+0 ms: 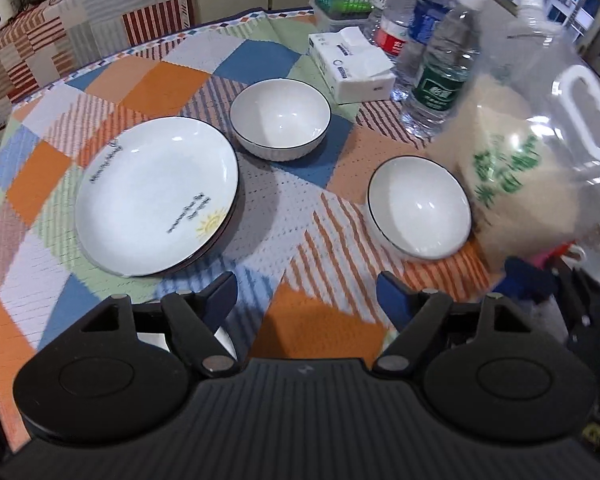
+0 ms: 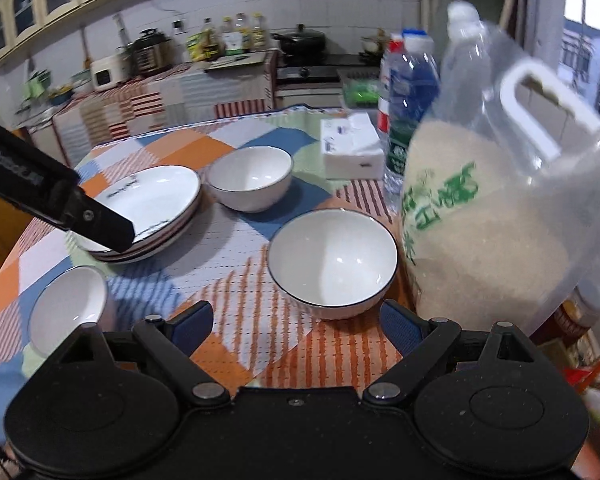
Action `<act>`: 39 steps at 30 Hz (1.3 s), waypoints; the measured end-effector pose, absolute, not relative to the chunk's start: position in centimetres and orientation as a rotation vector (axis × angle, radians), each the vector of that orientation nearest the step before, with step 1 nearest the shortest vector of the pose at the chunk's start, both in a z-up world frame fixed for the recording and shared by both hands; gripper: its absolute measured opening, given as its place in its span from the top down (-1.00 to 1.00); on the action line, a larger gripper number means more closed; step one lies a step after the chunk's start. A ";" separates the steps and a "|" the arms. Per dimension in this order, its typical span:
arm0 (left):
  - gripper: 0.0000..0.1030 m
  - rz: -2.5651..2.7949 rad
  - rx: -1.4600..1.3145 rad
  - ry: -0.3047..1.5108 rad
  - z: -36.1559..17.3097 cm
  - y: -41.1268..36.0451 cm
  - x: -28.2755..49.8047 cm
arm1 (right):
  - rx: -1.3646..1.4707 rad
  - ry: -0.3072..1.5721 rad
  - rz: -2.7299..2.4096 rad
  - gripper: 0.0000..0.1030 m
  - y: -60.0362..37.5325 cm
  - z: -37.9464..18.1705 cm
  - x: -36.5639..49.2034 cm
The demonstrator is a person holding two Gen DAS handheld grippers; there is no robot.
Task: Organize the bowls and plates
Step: 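Reach both grippers to the white bowl beside the rice bag, then grip and lift the second white bowl with both grippers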
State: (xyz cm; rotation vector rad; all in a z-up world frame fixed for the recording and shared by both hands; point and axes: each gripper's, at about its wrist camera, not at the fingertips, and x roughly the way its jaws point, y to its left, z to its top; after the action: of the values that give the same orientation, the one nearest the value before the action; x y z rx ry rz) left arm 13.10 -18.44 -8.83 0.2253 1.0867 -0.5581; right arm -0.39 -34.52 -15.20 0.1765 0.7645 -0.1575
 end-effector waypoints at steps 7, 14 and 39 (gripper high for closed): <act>-0.44 -0.639 0.183 1.118 -13.0 -22.2 15.4 | 0.236 0.847 -0.201 -0.80 -35.5 -18.9 2.2; -0.31 -0.706 0.189 1.138 -16.5 -25.8 16.9 | 0.117 0.877 -0.254 -0.79 -34.8 -21.2 4.7; 0.67 -0.752 0.111 1.226 -17.9 -25.1 16.7 | 0.167 0.860 -0.237 -0.76 -35.1 -22.0 5.7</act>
State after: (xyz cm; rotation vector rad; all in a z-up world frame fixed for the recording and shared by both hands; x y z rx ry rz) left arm 16.68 -25.12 -17.89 0.1108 1.2264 -0.7522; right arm 5.74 -35.08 -21.95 0.1673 0.8601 -0.2368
